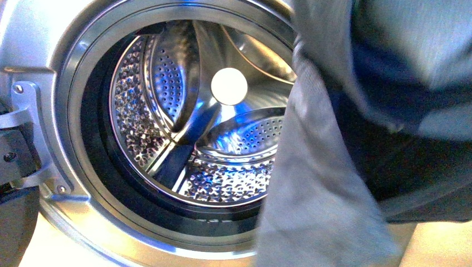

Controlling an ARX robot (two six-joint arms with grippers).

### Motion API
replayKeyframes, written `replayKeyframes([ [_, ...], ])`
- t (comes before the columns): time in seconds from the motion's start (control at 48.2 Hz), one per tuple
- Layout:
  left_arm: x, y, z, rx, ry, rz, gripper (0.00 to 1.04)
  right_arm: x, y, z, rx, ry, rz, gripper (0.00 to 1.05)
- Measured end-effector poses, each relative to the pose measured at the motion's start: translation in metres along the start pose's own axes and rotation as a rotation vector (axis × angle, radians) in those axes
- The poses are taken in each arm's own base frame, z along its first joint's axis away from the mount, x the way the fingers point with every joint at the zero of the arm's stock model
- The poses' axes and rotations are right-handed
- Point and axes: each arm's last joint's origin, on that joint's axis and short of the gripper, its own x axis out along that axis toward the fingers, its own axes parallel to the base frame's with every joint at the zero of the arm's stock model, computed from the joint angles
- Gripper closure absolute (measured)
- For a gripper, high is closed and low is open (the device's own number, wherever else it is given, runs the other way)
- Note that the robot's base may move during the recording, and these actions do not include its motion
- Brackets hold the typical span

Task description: Collect clothes from washing machine

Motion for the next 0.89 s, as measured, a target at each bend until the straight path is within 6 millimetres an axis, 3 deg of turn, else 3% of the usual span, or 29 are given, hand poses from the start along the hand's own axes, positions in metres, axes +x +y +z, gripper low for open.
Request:
replayKeyframes([
  [0.497,0.0,0.002,0.006,-0.023,-0.012,0.002,1.0,0.0,0.0,0.0,0.0,0.0,0.0,0.07],
  [0.725,0.0,0.002,0.006,-0.025,-0.012,0.0,1.0,0.007,-0.007,0.014,0.247,0.033,0.413,0.07],
  [0.891,0.0,0.002,0.006,-0.025,-0.012,0.0,1.0,0.014,-0.008,0.043,0.24,-0.044,0.469,0.07],
])
